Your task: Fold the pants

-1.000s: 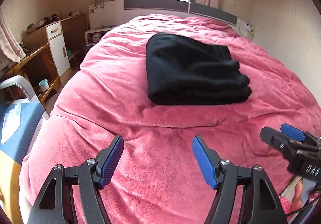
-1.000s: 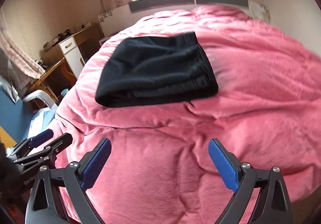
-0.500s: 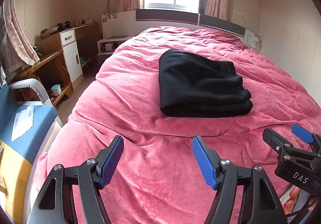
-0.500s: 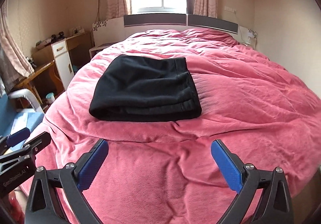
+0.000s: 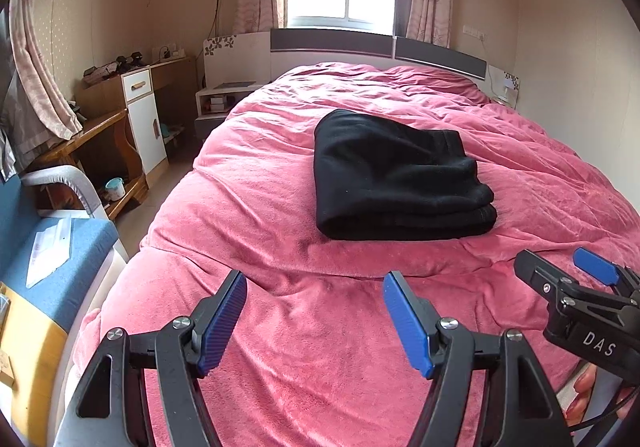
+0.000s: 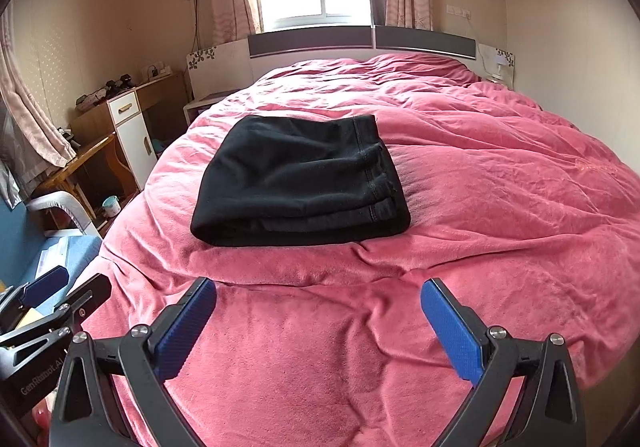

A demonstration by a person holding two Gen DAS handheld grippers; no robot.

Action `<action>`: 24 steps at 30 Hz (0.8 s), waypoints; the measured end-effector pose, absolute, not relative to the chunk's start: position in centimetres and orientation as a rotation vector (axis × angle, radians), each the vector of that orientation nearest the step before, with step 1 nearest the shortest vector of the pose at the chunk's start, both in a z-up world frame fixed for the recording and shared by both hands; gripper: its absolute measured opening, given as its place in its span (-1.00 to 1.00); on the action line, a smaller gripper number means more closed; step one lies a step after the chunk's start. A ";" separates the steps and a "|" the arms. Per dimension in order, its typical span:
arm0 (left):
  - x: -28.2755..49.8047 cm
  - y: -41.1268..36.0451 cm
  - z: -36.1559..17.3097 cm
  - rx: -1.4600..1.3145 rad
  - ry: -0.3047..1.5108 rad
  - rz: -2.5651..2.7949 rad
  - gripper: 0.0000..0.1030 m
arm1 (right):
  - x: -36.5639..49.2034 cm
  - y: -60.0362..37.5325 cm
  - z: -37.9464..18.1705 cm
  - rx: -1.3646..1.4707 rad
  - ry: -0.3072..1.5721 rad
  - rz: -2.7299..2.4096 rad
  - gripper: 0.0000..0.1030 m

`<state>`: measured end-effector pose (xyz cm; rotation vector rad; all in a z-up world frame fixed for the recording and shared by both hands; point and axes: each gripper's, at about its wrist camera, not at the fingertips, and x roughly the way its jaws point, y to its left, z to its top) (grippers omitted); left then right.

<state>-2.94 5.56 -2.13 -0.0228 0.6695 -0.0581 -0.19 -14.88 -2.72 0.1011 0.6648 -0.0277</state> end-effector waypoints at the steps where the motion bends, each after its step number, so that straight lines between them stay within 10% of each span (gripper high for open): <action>1: -3.0 5.5 -2.1 -0.021 0.669 -0.056 0.40 | -0.2 -14.9 -2.7 0.105 0.665 -0.027 0.99; 24: -3.0 5.7 -2.5 -0.015 0.681 -0.058 0.40 | -0.1 -15.1 -3.3 0.124 0.690 -0.028 0.99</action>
